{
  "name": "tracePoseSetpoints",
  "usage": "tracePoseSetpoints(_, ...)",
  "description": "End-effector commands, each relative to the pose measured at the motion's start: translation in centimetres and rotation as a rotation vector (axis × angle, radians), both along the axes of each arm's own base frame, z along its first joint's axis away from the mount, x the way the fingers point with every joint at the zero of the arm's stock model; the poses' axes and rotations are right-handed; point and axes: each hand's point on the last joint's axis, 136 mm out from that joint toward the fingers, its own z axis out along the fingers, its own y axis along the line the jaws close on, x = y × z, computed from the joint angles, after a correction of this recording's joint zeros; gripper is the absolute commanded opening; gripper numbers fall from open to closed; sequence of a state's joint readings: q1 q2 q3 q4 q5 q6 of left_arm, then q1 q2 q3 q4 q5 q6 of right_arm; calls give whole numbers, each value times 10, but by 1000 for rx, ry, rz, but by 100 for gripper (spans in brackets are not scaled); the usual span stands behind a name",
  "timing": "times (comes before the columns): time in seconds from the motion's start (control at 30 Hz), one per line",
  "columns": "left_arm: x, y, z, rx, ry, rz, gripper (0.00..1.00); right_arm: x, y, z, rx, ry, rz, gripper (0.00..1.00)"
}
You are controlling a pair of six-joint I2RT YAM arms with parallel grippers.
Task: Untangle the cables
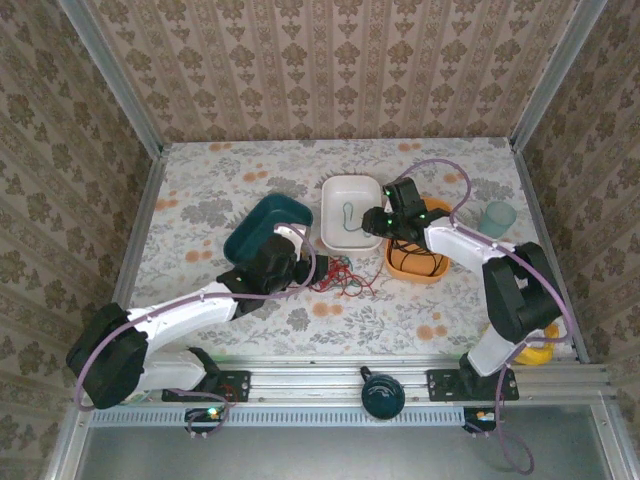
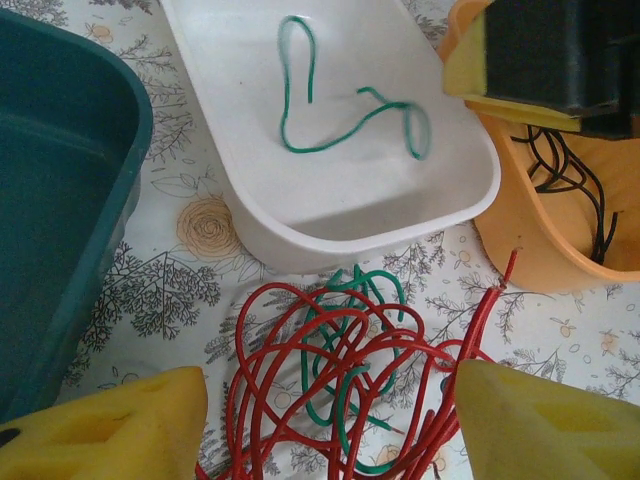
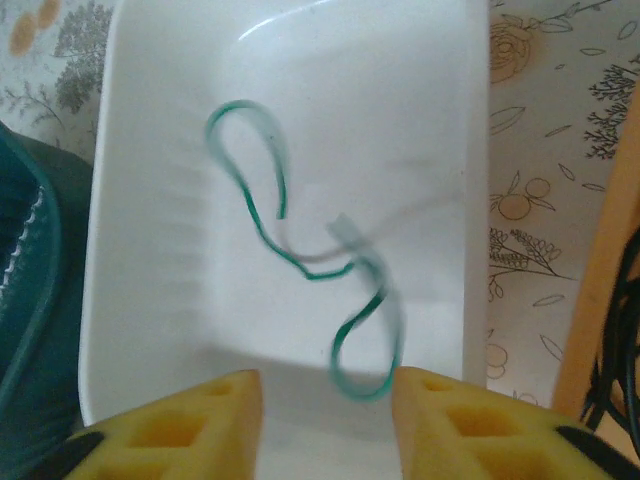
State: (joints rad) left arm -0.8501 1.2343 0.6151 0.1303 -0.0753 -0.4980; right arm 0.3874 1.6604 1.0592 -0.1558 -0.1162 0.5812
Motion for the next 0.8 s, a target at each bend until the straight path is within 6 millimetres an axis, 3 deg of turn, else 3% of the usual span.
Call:
tracePoseSetpoints(0.0, -8, 3, -5, 30, 19, -31, 70, 11, 6, 31, 17, -82, -1, 46)
tracePoseSetpoints(0.1, -15, -5, -9, 31, 38, -92, 73, -1, -1, 44, -36, -116, 11, 47)
tracePoseSetpoints(0.23, -27, -21, -18, 63, 73, -204, 76, -32, 0, 51, -74, -116, 83, 48)
tracePoseSetpoints(0.47, -33, -37, -47, 228, 120, -269, 78, -105, 23, 29, -56, -2, 295, 49)
tracePoseSetpoints(0.57, -20, -29, -63, 336, 137, -192, 61, -128, 28, 13, -53, 55, 365, 48)
tracePoseSetpoints(0.6, -19, -27, -68, 366, 145, -183, 50, -133, 29, 8, -59, 67, 375, 49)
tracePoseSetpoints(0.7, -24, -26, -79, 394, 167, -204, 20, -140, 30, -5, -71, 103, 387, 49)
tracePoseSetpoints(0.77, -31, -27, -84, 394, 183, -232, 10, -140, 30, -11, -78, 126, 388, 48)
